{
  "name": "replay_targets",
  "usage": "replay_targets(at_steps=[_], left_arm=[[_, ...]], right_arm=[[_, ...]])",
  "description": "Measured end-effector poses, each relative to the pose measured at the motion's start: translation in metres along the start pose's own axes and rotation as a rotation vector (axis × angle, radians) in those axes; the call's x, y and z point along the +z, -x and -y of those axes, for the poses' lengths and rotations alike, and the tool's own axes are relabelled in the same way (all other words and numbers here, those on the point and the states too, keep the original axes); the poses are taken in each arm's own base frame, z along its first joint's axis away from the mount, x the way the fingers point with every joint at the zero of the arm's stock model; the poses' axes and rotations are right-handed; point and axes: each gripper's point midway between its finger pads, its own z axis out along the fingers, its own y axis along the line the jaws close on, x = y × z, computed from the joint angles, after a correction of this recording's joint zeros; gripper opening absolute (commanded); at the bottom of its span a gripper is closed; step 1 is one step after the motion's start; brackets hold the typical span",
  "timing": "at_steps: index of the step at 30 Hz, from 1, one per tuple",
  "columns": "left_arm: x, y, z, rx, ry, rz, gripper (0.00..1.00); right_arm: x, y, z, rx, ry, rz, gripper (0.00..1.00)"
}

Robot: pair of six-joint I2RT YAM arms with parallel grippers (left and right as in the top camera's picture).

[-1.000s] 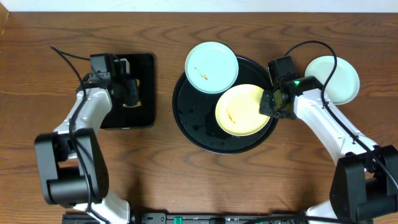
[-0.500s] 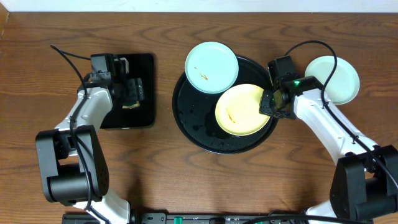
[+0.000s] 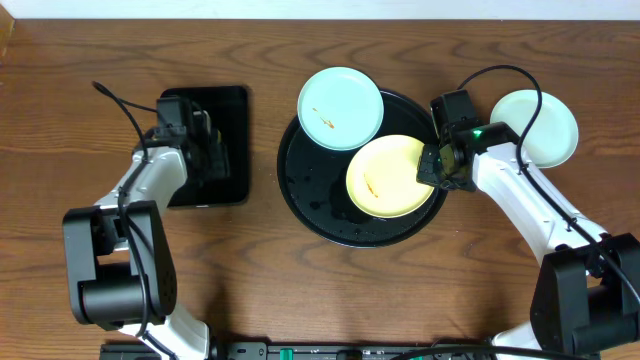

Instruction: Clean dirty plates on tray and stack at the side

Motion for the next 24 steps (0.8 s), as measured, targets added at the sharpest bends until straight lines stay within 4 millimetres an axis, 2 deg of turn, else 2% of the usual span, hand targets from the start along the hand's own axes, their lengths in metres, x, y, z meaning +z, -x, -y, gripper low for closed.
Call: replay_targets(at_steps=[2, 3, 5, 6, 7, 8, 16, 24], left_arm=[[0.0, 0.0, -0.002, 0.005, 0.011, 0.002, 0.15], [0.0, 0.0, -0.002, 0.001, 0.015, 0.003, 0.22], [0.0, 0.001, -0.005, 0.004, 0.031, 0.006, 0.54], [0.0, 0.001, -0.006, 0.004, 0.037, 0.007, 0.67], [0.0, 0.002, -0.007, 0.004, 0.044, 0.009, 0.75], [0.0, 0.002, -0.008, 0.004, 0.05, 0.013, 0.79], [0.0, 0.008, -0.012, 0.0, 0.075, 0.035, 0.82], [-0.003, 0.035, -0.01, -0.046, 0.063, 0.148, 0.81]], right_arm=[[0.0, 0.0, 0.0, 0.0, 0.0, 0.0, 0.01], [0.0, 0.0, 0.0, 0.0, 0.0, 0.0, 0.01], [0.0, 0.0, 0.0, 0.0, 0.0, 0.0, 0.01], [0.0, 0.0, 0.0, 0.0, 0.0, 0.0, 0.01], [0.0, 0.0, 0.0, 0.0, 0.0, 0.0, 0.01], [0.0, 0.0, 0.0, 0.0, 0.0, -0.001, 0.01], [0.0, 0.0, 0.0, 0.0, 0.0, -0.001, 0.01], [0.0, 0.0, 0.0, 0.0, 0.0, -0.001, 0.01]])
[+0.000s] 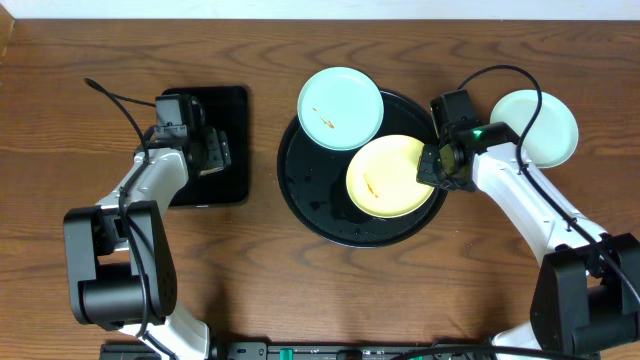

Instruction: Clean dirty plates on tray and stack at the side

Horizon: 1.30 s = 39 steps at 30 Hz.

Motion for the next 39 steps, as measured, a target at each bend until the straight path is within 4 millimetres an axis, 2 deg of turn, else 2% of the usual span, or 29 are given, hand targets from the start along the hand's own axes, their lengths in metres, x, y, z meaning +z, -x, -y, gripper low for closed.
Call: replay_targets(at_steps=[7, 9, 10, 12, 13, 14, 15, 16, 17, 18, 19, 21, 26, 30, 33, 38, 39], left_arm=[[-0.001, 0.018, 0.002, -0.017, -0.009, 0.073, 0.81], [0.001, 0.023, 0.003, -0.02, -0.012, 0.093, 0.77], [0.004, 0.024, 0.003, -0.022, -0.013, 0.098, 0.68], [0.012, 0.022, 0.003, -0.023, -0.012, 0.095, 0.33], [0.017, 0.021, 0.003, -0.025, -0.012, 0.09, 0.22], [0.021, 0.019, 0.002, -0.028, -0.01, 0.086, 0.15], [0.023, 0.02, 0.003, -0.027, -0.012, 0.092, 0.14], [0.023, 0.024, 0.003, -0.025, -0.013, 0.103, 0.15], [0.023, 0.026, 0.003, -0.026, -0.014, 0.112, 0.32], [0.023, 0.027, 0.003, -0.028, -0.015, 0.119, 0.59], [0.023, 0.027, 0.003, -0.026, -0.015, 0.119, 0.76], [0.023, 0.027, 0.003, -0.027, -0.015, 0.117, 0.82], [0.024, 0.019, 0.002, -0.028, -0.011, 0.086, 0.81], [0.025, 0.005, 0.001, -0.028, -0.003, 0.026, 0.72], [0.024, 0.0, 0.0, -0.031, 0.0, 0.008, 0.48], [0.024, 0.002, 0.0, -0.031, -0.001, 0.014, 0.24], [0.024, 0.003, 0.0, -0.031, -0.002, 0.017, 0.15]], right_arm=[[0.0, 0.0, 0.0, 0.0, 0.0, 0.0, 0.01], [0.0, 0.0, 0.0, 0.0, 0.0, 0.0, 0.01], [0.0, 0.0, 0.0, 0.0, 0.0, 0.0, 0.01], [0.0, 0.0, 0.0, 0.0, 0.001, 0.0, 0.01], [0.0, 0.0, 0.0, 0.0, 0.001, 0.0, 0.01], [0.0, 0.0, 0.0, 0.0, 0.001, 0.001, 0.01], [0.0, 0.0, 0.0, 0.0, 0.001, 0.0, 0.01], [0.0, 0.0, 0.0, 0.0, 0.001, 0.0, 0.01], [0.0, 0.0, 0.0, 0.0, 0.001, 0.0, 0.01], [0.0, 0.0, 0.0, 0.0, 0.001, 0.0, 0.01], [0.0, 0.0, 0.0, 0.0, 0.001, 0.001, 0.01], [0.0, 0.0, 0.0, 0.0, 0.001, 0.0, 0.01], [0.0, 0.0, 0.0, 0.0, 0.001, 0.0, 0.01], [0.0, 0.0, 0.0, 0.0, 0.001, 0.0, 0.01], [0.0, 0.0, 0.0, 0.0, 0.001, 0.0, 0.01], [0.0, 0.0, 0.0, -0.005, 0.001, 0.0, 0.01], [0.0, 0.0, 0.0, -0.01, 0.001, 0.0, 0.01]])
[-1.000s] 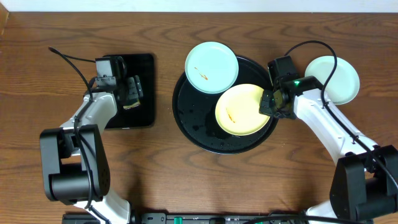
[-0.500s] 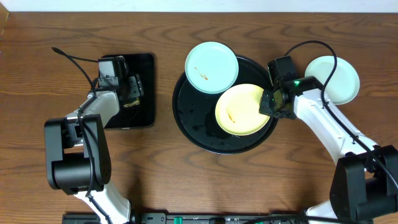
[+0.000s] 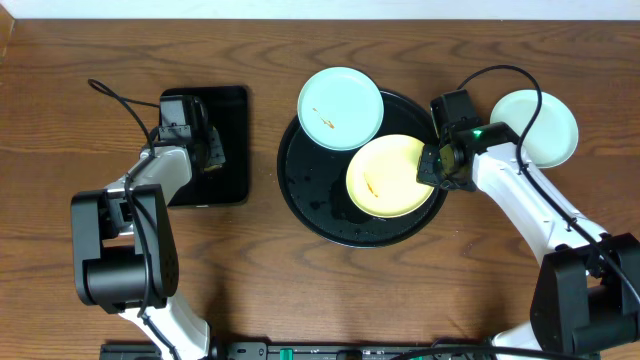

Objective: Clean dirty plates on tray and stack at the side
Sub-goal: 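Lift the sponge with the left gripper and move it toward the yellow plate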

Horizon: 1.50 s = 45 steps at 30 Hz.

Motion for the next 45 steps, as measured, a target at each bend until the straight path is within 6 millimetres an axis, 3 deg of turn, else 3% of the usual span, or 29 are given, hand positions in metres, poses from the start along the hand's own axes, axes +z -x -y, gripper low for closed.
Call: replay_targets(at_steps=[1, 6, 12, 15, 17, 25, 45], left_arm=[[-0.001, 0.001, 0.0, -0.003, 0.0, 0.003, 0.08], [-0.018, 0.009, 0.001, 0.001, -0.005, 0.029, 0.08], [-0.089, 0.038, 0.005, 0.0, -0.023, 0.151, 0.07], [-0.117, 0.046, 0.006, 0.001, -0.03, 0.198, 0.08], [-0.125, 0.047, 0.007, 0.01, -0.036, 0.208, 0.07], [-0.123, 0.027, 0.013, 0.036, -0.079, 0.128, 0.07], [-0.131, 0.054, 0.022, 0.05, -0.1, 0.242, 0.08]], right_arm=[[0.0, 0.0, 0.0, -0.005, 0.0, 0.001, 0.01], [0.0, 0.0, 0.0, -0.032, 0.001, 0.001, 0.01], [-0.001, 0.001, 0.001, -0.068, -0.005, 0.008, 0.01], [-0.006, 0.004, 0.002, -0.076, -0.009, 0.027, 0.01], [-0.01, 0.006, 0.003, -0.082, -0.01, 0.043, 0.01], [-0.014, 0.011, -0.008, -0.165, -0.008, 0.089, 0.01], [-0.015, 0.012, -0.012, -0.191, -0.033, 0.115, 0.01]])
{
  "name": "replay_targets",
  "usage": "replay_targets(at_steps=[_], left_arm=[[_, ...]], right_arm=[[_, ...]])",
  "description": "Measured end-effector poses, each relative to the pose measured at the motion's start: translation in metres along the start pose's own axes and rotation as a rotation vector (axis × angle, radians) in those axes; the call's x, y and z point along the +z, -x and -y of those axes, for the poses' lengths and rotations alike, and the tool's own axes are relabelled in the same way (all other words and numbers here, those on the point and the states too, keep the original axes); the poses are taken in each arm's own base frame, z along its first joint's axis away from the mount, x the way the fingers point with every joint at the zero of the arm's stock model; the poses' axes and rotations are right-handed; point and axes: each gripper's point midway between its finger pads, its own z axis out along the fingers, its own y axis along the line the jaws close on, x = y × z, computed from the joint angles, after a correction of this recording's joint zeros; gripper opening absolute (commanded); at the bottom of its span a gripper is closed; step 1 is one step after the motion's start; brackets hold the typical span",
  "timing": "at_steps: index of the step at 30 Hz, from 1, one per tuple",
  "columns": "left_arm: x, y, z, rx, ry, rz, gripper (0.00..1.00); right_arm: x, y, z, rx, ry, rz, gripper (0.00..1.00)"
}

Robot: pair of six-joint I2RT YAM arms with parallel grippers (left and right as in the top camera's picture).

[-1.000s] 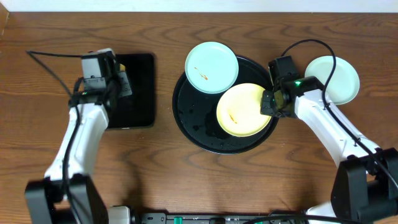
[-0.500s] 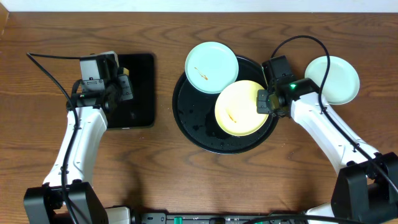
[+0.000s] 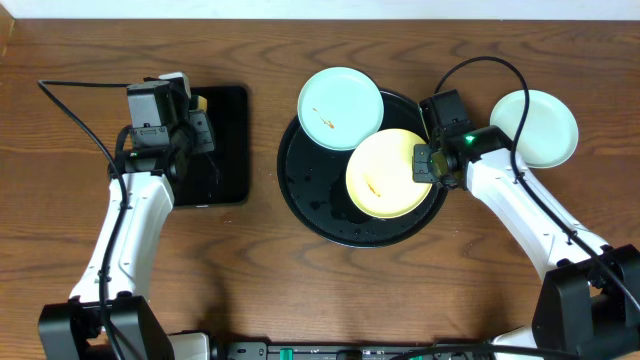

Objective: Clean dirty plates on tray and stack at the side
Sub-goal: 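Lift the sponge with the left gripper and move it toward the yellow plate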

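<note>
A round black tray point(image 3: 300, 195) holds two dirty plates. The light blue plate point(image 3: 340, 108) with orange smears leans over the tray's far rim. A yellow plate point(image 3: 385, 175) with an orange smear lies at the tray's right side, and my right gripper point(image 3: 425, 163) is shut on its right rim. My left gripper point(image 3: 200, 118) hangs above the far end of a black rectangular tray point(image 3: 225, 160), with a small yellow sponge point(image 3: 200, 103) showing at its tips. A clean pale green plate point(image 3: 535, 128) rests on the table at far right.
Brown wooden table point(image 3: 300, 290) all round. The right arm's cable loops over the gap between the round tray and the pale green plate. The left arm's cable trails off to the left.
My left gripper has come up off the rectangular tray and now sits higher and further back with the yellow sponge at its tips. The right gripper and the yellow plate have shifted slightly up and left.
My left gripper was low over the rectangular tray through all three earlier moments, shifting a little each time, while the right gripper stayed shut on the yellow plate's rim. Now the left gripper is raised with the sponge, and the yellow plate has moved slightly.
</note>
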Motion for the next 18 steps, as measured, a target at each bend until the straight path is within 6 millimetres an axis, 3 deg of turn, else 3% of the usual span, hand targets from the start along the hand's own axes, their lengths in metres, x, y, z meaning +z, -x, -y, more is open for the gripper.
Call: replay_targets(at_steps=[6, 10, 13, 15, 18], left_arm=[[0.0, -0.006, -0.002, -0.005, 0.013, -0.023, 0.08], [0.001, -0.004, -0.016, -0.013, 0.091, -0.012, 0.08], [0.009, -0.023, -0.021, -0.031, 0.109, -0.089, 0.07], [0.013, -0.032, -0.013, -0.038, 0.06, -0.126, 0.07], [0.013, -0.026, 0.013, -0.031, -0.063, -0.107, 0.07]], right_arm=[[0.0, 0.0, 0.0, 0.003, 0.0, 0.0, 0.01], [0.0, 0.0, 0.0, 0.003, 0.0, 0.0, 0.01], [0.0, -0.001, 0.0, 0.003, -0.001, -0.003, 0.01], [0.0, -0.001, 0.0, 0.004, -0.001, -0.003, 0.01], [0.0, -0.001, 0.0, 0.021, -0.002, -0.004, 0.01]])
